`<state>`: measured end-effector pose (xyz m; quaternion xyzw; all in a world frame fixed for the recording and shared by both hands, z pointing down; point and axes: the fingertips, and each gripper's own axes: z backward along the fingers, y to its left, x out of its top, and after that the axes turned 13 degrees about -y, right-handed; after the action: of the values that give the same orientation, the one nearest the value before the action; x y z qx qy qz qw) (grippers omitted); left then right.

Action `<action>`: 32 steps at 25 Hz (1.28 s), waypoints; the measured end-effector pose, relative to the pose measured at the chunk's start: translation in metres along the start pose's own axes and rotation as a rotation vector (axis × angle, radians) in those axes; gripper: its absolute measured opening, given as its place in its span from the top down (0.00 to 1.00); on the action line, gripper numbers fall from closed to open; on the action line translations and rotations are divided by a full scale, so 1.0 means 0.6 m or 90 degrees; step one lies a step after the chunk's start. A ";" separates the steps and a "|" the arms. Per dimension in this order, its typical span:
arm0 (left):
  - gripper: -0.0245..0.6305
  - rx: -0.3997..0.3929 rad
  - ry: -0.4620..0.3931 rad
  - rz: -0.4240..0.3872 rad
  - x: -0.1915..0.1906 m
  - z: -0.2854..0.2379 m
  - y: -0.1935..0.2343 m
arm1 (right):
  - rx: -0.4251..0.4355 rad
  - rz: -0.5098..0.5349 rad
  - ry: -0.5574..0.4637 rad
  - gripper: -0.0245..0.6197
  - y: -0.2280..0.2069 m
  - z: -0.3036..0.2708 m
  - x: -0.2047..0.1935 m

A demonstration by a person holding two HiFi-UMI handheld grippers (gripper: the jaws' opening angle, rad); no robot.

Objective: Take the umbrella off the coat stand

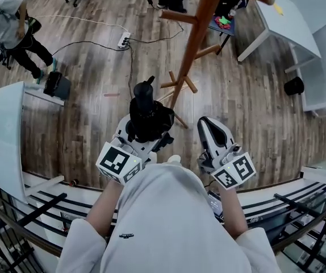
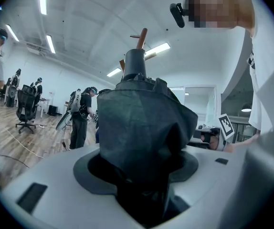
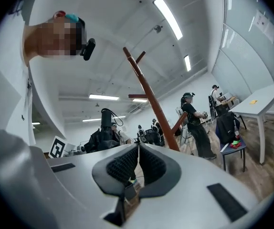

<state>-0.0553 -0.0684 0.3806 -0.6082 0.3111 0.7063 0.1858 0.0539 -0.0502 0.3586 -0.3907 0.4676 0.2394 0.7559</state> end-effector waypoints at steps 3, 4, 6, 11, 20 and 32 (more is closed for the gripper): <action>0.55 -0.004 0.010 -0.003 -0.016 0.000 -0.002 | 0.008 0.013 0.010 0.90 0.000 0.005 -0.008; 0.55 -0.008 0.012 -0.001 -0.021 0.000 -0.005 | 0.008 0.017 0.015 0.90 0.000 0.008 -0.011; 0.55 -0.017 0.017 0.003 -0.033 0.003 -0.014 | 0.007 0.024 0.024 0.91 0.001 0.016 -0.018; 0.55 -0.030 0.044 0.000 -0.055 0.023 -0.012 | 0.016 0.023 0.046 0.91 0.012 0.022 -0.060; 0.55 -0.100 0.077 0.019 -0.103 0.022 -0.053 | -0.009 0.019 0.102 0.91 0.003 0.064 -0.112; 0.55 -0.116 0.101 0.056 -0.137 0.044 -0.084 | -0.042 0.014 0.120 0.91 0.007 0.077 -0.135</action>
<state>-0.0272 -0.0042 0.4519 -0.6622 0.2854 0.6889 0.0736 0.0387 -0.0098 0.4417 -0.4309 0.5331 0.2249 0.6925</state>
